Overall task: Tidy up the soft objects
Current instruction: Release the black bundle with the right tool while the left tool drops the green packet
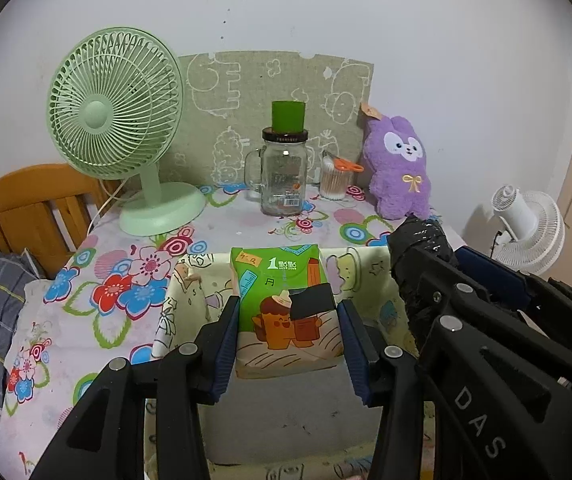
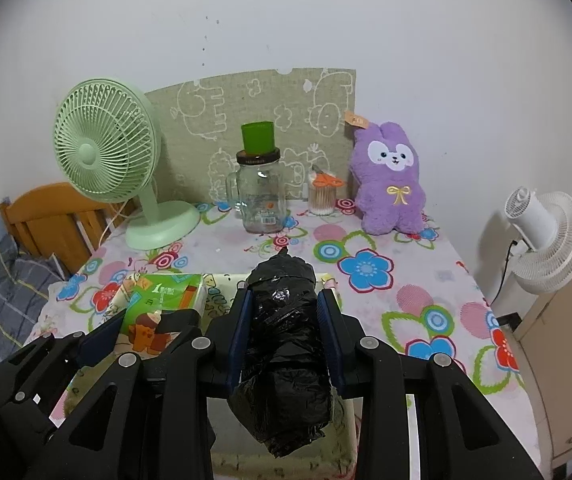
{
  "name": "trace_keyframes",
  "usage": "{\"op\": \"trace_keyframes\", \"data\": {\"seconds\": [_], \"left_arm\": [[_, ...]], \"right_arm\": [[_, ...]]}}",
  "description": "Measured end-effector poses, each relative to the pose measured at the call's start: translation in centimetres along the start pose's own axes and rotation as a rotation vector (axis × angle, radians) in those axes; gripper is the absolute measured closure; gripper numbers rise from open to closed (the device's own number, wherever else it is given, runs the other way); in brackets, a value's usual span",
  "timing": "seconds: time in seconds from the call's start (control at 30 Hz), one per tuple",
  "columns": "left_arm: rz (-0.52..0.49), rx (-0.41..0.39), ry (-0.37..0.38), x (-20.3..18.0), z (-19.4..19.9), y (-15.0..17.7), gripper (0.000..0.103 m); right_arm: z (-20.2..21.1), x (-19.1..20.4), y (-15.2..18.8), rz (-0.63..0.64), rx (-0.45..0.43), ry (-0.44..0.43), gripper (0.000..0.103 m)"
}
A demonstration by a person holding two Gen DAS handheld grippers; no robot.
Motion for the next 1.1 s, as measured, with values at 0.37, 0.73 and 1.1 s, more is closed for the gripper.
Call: {"op": "trace_keyframes", "data": {"seconds": [0.37, 0.73, 1.1], "left_arm": [[-0.033, -0.003, -0.008, 0.3, -1.9, -0.6, 0.04], [-0.04, -0.014, -0.006, 0.1, -0.5, -0.9, 0.008], [-0.064, -0.048, -0.016, -0.7, 2.9, -0.5, 0.002]], "right_arm": [[-2.7, 0.2, -0.2, -0.004, 0.034, -0.036, 0.065], [-1.5, 0.3, -0.7, 0.001, -0.008, -0.039, 0.017], [1.5, 0.2, -0.4, -0.008, -0.019, -0.065, 0.003]]}}
Point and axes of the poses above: each gripper's, at about its wrist camera, not at the fingertips, and z roughly against the way its jaws point, x to its left, y to its underside, the point moved 5 cm from there along -z, roughly the way its jaws point, and after that the axes turned 5 degrees about x, right-handed, at the moved point
